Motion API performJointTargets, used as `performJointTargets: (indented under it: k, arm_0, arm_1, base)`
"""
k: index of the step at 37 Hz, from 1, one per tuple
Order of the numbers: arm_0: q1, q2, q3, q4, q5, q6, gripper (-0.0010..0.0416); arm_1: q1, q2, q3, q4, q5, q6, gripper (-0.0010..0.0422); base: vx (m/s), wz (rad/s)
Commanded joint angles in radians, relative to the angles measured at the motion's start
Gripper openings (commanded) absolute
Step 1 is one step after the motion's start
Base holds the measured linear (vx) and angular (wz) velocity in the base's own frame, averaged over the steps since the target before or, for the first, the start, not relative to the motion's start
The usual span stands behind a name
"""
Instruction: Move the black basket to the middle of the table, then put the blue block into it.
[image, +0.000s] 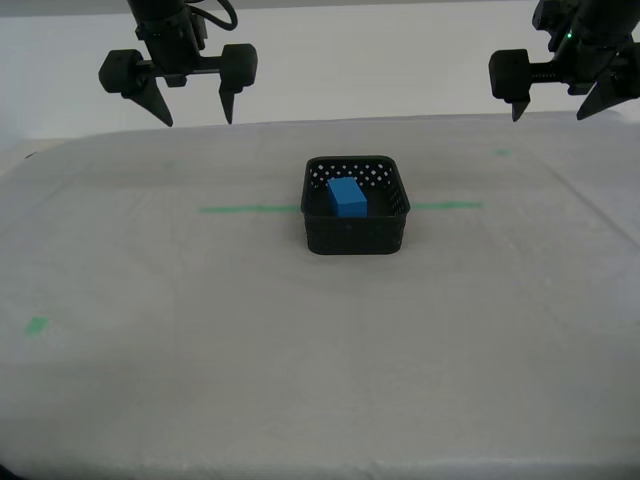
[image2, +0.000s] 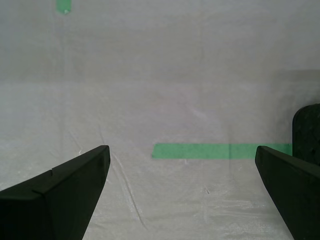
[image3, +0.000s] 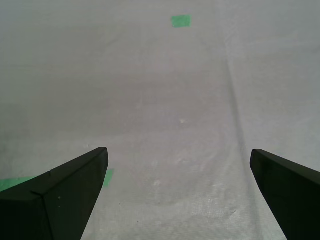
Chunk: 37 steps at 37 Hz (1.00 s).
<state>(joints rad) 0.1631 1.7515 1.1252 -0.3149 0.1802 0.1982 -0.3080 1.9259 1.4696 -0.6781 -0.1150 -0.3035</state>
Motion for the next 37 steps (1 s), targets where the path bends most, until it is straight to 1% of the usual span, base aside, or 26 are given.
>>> performJointTargets:
  k: [1, 37]
  arm_0:
    - [0.000, -0.001, 0.000, 0.001, 0.002, 0.001, 0.0399]
    - [0.000, -0.001, 0.000, 0.001, 0.002, 0.001, 0.0399]
  arm_1:
    - [0.000, 0.000, 0.000, 0.000, -0.003, 0.003, 0.0400]
    - [0.000, 0.000, 0.000, 0.000, -0.003, 0.003, 0.0400]
  base:
    - [0.000, 0.000]
    - [0.000, 0.000]
